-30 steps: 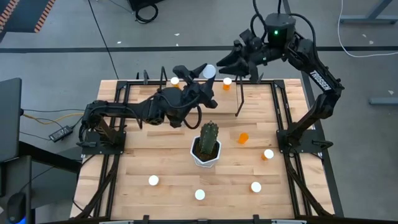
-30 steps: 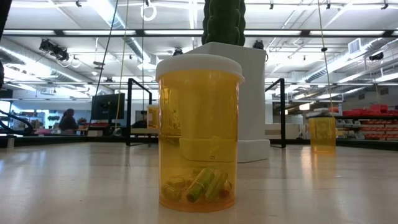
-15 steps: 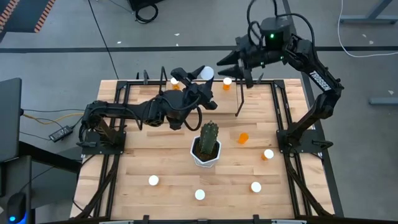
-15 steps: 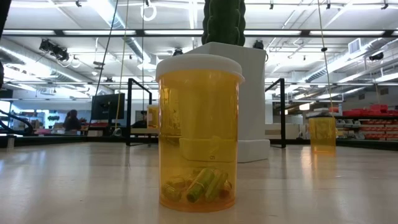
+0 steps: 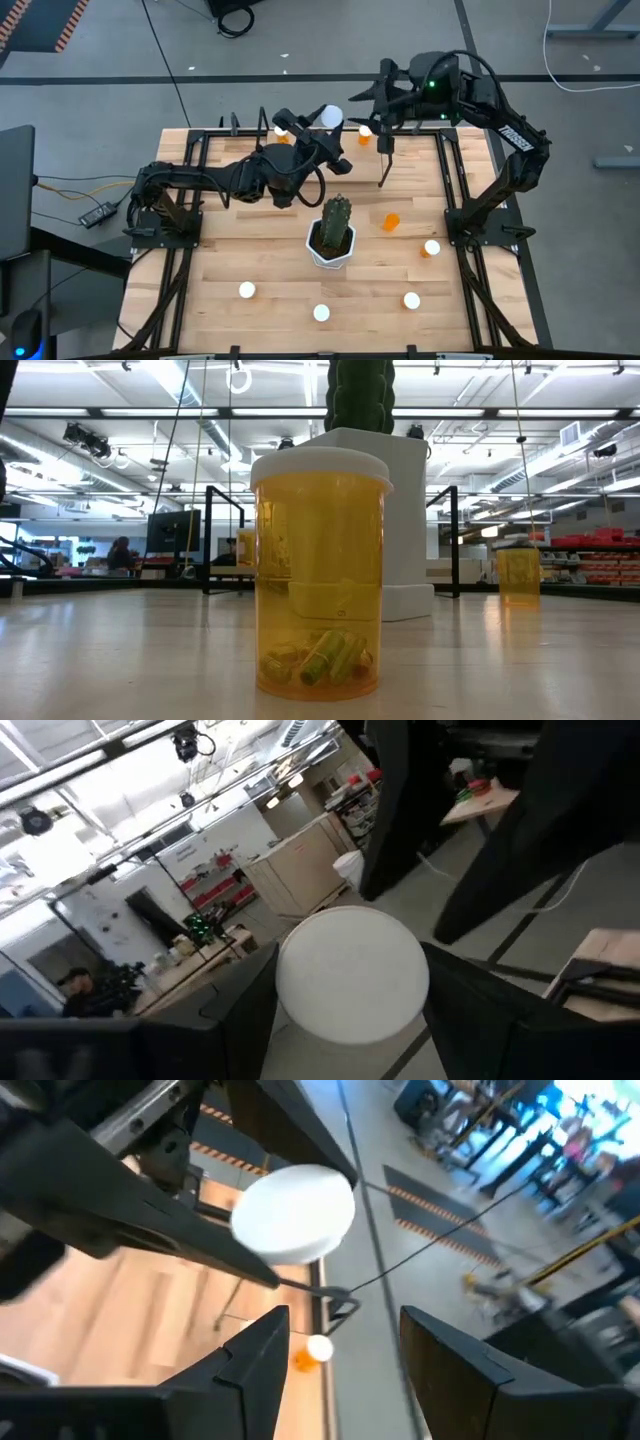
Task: Pick and place medicine bottles onto shelf by color
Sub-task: Put the orange medicine bottle on the shelf
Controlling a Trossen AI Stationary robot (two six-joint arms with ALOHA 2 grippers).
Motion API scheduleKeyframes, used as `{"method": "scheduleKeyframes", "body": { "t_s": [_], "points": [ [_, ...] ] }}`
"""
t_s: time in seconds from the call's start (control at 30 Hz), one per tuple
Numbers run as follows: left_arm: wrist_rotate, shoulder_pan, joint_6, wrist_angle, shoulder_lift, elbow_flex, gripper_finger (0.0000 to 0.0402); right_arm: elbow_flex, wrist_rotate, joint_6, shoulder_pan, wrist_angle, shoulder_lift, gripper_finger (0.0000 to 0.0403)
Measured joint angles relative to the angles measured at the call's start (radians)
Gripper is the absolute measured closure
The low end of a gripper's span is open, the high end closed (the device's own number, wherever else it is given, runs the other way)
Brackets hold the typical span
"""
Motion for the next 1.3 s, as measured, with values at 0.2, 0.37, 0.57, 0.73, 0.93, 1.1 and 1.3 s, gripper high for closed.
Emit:
{"method": "scheduleKeyframes", "body": {
  "t_s": [0.2, 0.37, 0.57, 0.73, 0.93, 1.1, 1.3],
  "points": [
    [0.048, -0.011, -0.092, -0.008, 0.0, 0.0, 0.0178, 0.0, 0.0, -0.108, 0.005, 0.04, -0.002, 0.0205],
    [0.055, -0.018, -0.25, -0.097, 0.0, -0.001, 0.0174, 0.003, -0.001, -0.101, 0.012, 0.047, -0.03, 0.0205],
    [0.208, -0.017, -0.497, -0.192, 0.0, -0.001, 0.0178, 0.003, -0.047, -0.097, 0.02, -0.017, -0.086, 0.0205],
    [0.503, -0.008, -0.687, -0.24, 0.0, -0.001, 0.0175, 0.003, -0.132, -0.041, 0.02, -0.18, -0.118, 0.0205],
    [0.891, 0.008, -0.806, -0.336, 0.0, -0.001, 0.0179, 0.003, -0.407, -0.027, 0.032, -0.347, -0.155, 0.0205],
    [1.228, 0.037, -0.948, -0.413, -0.001, -0.001, 0.018, 0.003, -0.542, -0.026, 0.108, -0.322, -0.177, 0.0205],
    [1.487, 0.083, -1.047, -0.371, -0.002, -0.001, 0.0177, 0.002, -0.542, 0.002, 0.243, -0.327, -0.14, 0.0205]
  ]
}}
